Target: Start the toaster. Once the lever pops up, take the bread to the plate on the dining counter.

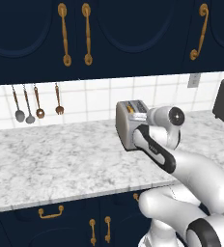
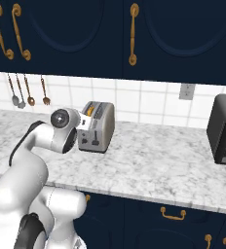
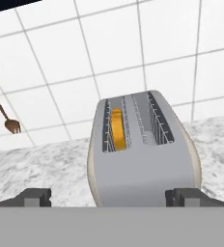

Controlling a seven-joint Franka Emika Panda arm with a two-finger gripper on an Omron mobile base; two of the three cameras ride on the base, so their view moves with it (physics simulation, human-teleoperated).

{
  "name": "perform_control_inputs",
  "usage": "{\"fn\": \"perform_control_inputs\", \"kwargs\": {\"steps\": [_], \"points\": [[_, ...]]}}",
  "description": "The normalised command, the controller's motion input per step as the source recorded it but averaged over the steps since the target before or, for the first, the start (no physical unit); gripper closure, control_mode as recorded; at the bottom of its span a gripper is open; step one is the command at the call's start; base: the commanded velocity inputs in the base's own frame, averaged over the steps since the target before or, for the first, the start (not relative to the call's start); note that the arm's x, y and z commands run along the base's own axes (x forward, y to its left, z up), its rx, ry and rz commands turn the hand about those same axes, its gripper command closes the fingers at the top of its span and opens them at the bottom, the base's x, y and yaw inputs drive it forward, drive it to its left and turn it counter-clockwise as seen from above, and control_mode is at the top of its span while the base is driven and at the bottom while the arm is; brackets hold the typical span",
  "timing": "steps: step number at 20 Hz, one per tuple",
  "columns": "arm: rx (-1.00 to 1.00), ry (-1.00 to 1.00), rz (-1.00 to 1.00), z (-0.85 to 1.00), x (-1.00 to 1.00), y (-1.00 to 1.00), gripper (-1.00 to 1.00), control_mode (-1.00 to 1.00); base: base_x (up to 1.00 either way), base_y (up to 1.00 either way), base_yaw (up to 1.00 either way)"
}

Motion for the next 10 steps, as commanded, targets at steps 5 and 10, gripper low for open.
{"fn": "perform_control_inputs", "kwargs": {"steps": [5, 10], "points": [[-0.03, 0.0, 0.0, 0.21, 0.04, 0.22, -1.0, -1.0, 0.0, 0.0, 0.0], [-0.04, 0.0, 0.0, 0.02, 0.2, 0.01, -1.0, -1.0, 0.0, 0.0, 0.0]]}}
